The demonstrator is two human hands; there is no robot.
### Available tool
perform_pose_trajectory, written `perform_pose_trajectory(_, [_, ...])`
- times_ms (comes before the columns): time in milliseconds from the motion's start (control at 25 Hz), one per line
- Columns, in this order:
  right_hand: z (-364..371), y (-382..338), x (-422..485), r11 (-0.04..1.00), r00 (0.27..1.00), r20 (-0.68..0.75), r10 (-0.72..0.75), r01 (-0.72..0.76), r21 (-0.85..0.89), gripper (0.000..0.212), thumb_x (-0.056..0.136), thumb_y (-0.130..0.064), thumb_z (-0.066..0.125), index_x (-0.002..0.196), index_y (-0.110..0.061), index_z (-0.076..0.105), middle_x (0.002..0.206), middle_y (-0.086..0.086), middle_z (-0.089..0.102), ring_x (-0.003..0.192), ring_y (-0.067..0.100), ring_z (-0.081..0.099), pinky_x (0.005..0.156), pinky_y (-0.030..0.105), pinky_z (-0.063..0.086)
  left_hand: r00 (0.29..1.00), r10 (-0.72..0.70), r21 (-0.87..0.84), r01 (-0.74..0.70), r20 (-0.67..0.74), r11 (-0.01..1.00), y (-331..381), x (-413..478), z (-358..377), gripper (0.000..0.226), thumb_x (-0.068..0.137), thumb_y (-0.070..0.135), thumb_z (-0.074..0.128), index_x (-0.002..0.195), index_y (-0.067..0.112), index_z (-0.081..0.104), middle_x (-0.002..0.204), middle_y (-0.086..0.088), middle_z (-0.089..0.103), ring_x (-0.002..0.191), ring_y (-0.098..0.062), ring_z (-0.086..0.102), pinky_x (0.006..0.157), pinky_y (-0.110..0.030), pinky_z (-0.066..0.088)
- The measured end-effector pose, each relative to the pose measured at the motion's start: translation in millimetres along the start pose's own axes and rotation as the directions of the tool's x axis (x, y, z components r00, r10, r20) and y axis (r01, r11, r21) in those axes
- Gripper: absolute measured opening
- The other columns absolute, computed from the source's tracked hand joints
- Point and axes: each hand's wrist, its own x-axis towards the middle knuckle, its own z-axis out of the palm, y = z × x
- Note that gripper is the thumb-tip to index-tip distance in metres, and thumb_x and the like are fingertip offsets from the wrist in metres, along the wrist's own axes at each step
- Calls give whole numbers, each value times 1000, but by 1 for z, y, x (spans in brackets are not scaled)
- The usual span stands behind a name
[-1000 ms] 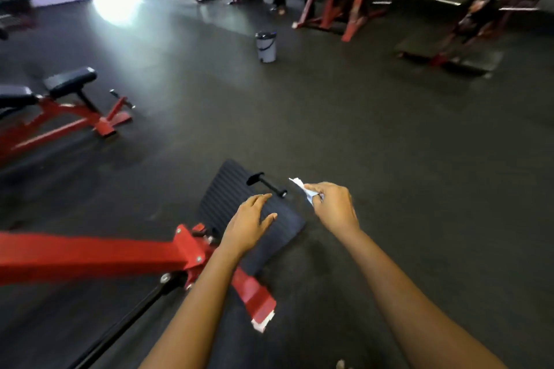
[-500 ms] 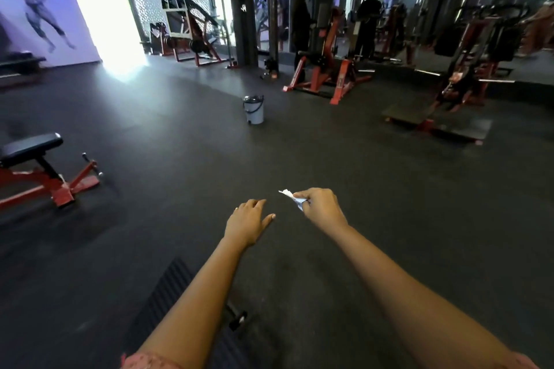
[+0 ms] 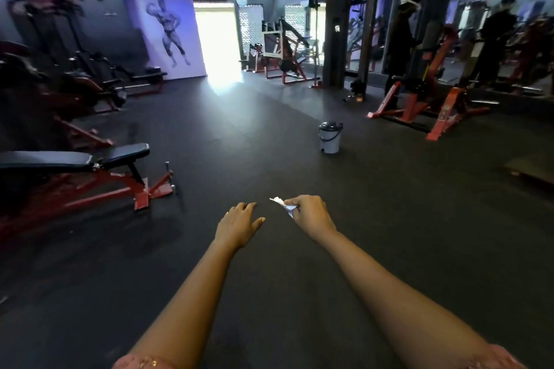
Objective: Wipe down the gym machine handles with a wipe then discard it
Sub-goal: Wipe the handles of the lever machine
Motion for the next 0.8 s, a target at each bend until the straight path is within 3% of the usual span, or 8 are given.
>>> perform_pose_trajectory(160, [38, -7, 109, 986, 981, 102, -165, 160, 51, 32, 84, -10, 53, 110, -22, 67, 115, 8, 66, 106, 30, 59, 84, 34, 51, 976, -213, -28, 212, -43, 977, -51, 70, 3, 56, 94, 46, 42, 142, 19, 33, 143, -8, 39, 129, -25, 40, 100, -40, 42])
perform_pose_trajectory(320, [67, -30, 217, 928, 902, 219, -373, 365, 78, 33, 83, -10, 53, 111, -20, 67, 116, 7, 65, 108, 29, 59, 86, 30, 46, 881, -468, -98, 460, -73, 882, -99, 126, -8, 55, 94, 44, 45, 141, 17, 34, 141, -10, 40, 127, -27, 42, 101, -41, 41])
perform_pose_trajectory(560, [140, -100, 318, 783, 701, 352, -620, 578, 229, 33, 86, -10, 51, 113, -20, 66, 118, 3, 65, 111, 24, 58, 92, 27, 42, 634, -762, -144, 748, -132, 648, -178, 145, -33, 57, 94, 42, 47, 141, 15, 33, 139, -13, 41, 127, -29, 42, 105, -40, 37])
perform_pose_trajectory(800, [238, -204, 366, 607, 476, 380, -793, 674, 421, 32, 84, -6, 52, 111, -15, 67, 116, 5, 66, 109, 24, 59, 93, 29, 44, 408, -893, -178, 880, -189, 440, -278, 134, -52, 56, 94, 42, 47, 141, 16, 33, 141, -13, 40, 126, -30, 43, 102, -41, 39])
